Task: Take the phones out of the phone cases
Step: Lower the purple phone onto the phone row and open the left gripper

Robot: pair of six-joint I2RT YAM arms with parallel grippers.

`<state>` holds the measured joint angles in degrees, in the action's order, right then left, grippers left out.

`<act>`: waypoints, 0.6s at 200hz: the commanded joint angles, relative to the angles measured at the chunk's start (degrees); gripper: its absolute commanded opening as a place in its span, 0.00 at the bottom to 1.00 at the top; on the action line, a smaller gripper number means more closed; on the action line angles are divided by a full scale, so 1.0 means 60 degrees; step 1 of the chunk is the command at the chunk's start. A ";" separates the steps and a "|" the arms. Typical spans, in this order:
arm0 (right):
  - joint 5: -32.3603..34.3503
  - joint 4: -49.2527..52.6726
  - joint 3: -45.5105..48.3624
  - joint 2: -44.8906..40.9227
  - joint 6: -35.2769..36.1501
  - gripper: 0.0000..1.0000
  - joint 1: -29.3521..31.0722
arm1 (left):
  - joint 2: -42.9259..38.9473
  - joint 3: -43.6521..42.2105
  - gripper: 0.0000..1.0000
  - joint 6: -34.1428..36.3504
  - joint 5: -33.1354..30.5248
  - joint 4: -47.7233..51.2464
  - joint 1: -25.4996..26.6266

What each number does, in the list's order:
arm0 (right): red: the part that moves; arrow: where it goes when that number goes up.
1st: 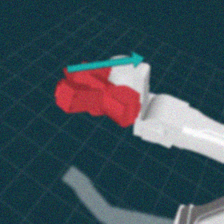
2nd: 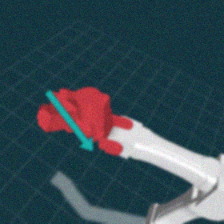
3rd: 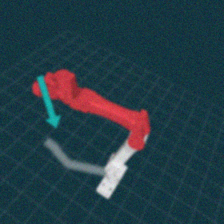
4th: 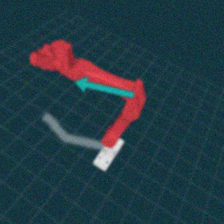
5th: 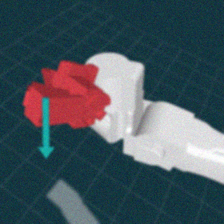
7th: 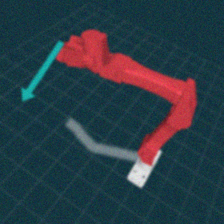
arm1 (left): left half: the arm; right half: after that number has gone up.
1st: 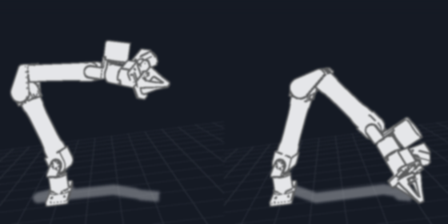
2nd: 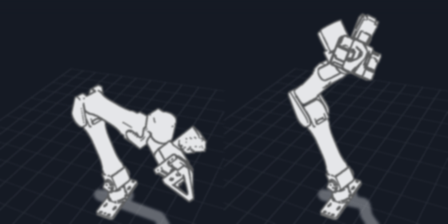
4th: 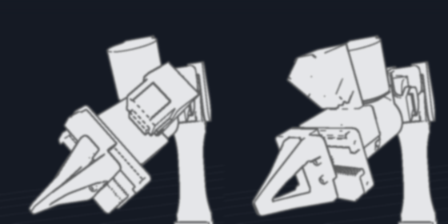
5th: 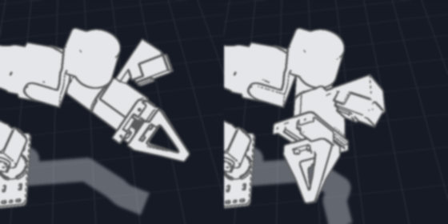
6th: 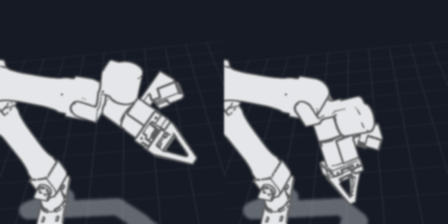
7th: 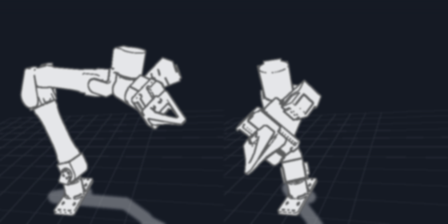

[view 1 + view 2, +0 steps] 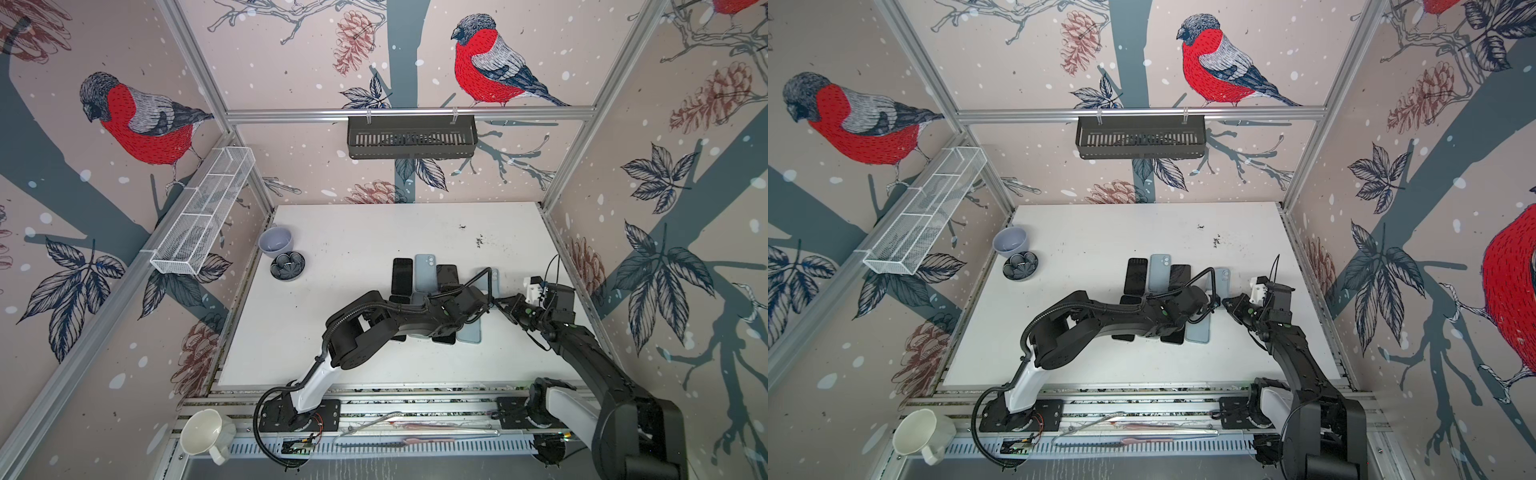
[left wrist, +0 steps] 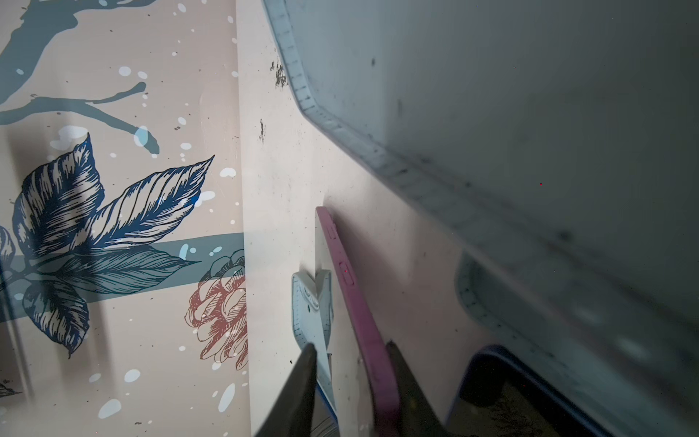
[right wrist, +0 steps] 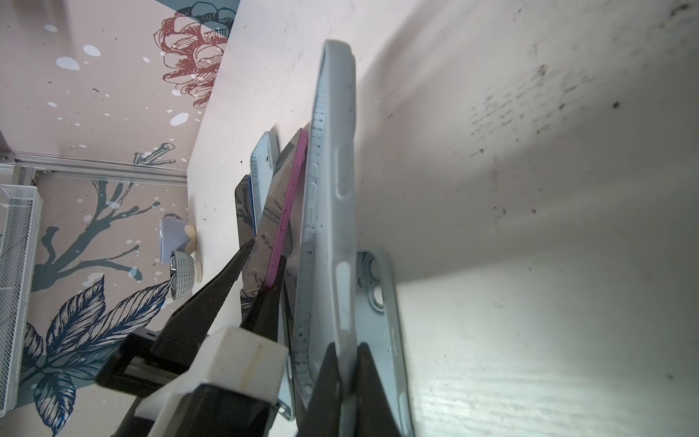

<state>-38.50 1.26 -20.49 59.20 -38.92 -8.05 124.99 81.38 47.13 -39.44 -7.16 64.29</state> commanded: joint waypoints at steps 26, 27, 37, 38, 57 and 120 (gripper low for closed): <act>0.0042 -0.0368 -0.0282 0.0451 0.0369 0.01 -0.0015 | 0.0143 0.0144 0.50 0.0142 0.0004 -0.0530 -0.0062; 0.0043 -0.0362 -0.0294 0.0471 0.0373 0.01 -0.0010 | 0.0144 0.0146 0.50 0.0142 0.0008 -0.0533 -0.0057; 0.0088 -0.0360 -0.0359 0.0599 0.0410 0.01 -0.0024 | 0.0185 0.0149 0.53 0.0146 0.0018 -0.0543 -0.0084; 0.0088 -0.0365 -0.0362 0.0610 0.0409 0.01 -0.0022 | 0.0187 0.0163 0.53 0.0144 0.0015 -0.0554 -0.0090; 0.0129 -0.0368 -0.0452 0.0872 0.0536 0.01 -0.0002 | 0.0260 0.0211 0.60 0.0114 0.0004 -0.0620 -0.0146; 0.0133 -0.0503 -0.0583 0.1305 0.0641 0.01 -0.0025 | 0.0423 0.0495 0.76 -0.0025 0.0183 -0.0360 -0.0239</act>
<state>-38.22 -0.05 -23.31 66.65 -35.97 -8.05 127.44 83.24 47.35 -39.03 -8.51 62.92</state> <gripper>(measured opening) 0.087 0.730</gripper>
